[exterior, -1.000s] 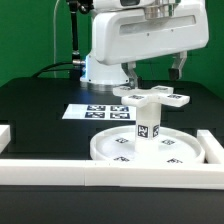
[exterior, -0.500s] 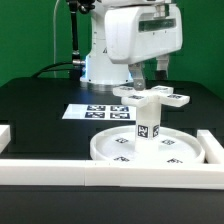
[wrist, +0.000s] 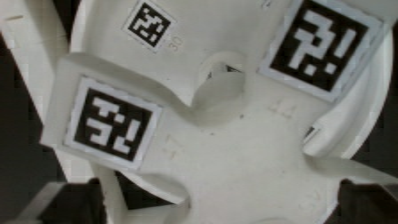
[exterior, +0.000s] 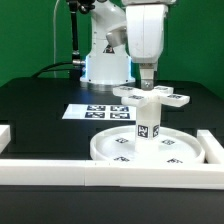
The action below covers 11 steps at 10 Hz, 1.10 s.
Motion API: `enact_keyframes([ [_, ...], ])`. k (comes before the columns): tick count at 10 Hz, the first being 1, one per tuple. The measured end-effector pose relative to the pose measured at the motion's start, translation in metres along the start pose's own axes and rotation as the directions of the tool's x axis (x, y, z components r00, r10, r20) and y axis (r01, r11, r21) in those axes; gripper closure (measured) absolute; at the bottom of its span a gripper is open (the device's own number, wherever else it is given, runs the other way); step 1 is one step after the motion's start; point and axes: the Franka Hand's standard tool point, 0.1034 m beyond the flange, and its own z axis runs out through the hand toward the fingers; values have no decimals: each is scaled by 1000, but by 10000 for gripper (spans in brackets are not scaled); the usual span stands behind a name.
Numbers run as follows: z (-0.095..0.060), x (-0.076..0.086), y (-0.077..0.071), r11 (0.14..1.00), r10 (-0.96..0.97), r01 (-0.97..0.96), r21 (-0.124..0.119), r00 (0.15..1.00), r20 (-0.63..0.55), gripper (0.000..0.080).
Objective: Assemble round table
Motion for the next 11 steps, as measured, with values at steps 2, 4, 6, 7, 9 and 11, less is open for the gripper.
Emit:
enact_keyframes([
  [2,3,0,0,983,-184,184,0,982,34,150],
  [4,6,2,1,945,-326,327,-8,943,67,150],
  [6,8,2,0,947,-320,321,-6,945,68,150],
  [7,9,2,-1,950,-312,313,-5,948,68,150],
  [9,12,2,-2,954,-297,298,-1,952,67,150],
  [11,14,1,-4,957,-291,291,3,954,67,150],
])
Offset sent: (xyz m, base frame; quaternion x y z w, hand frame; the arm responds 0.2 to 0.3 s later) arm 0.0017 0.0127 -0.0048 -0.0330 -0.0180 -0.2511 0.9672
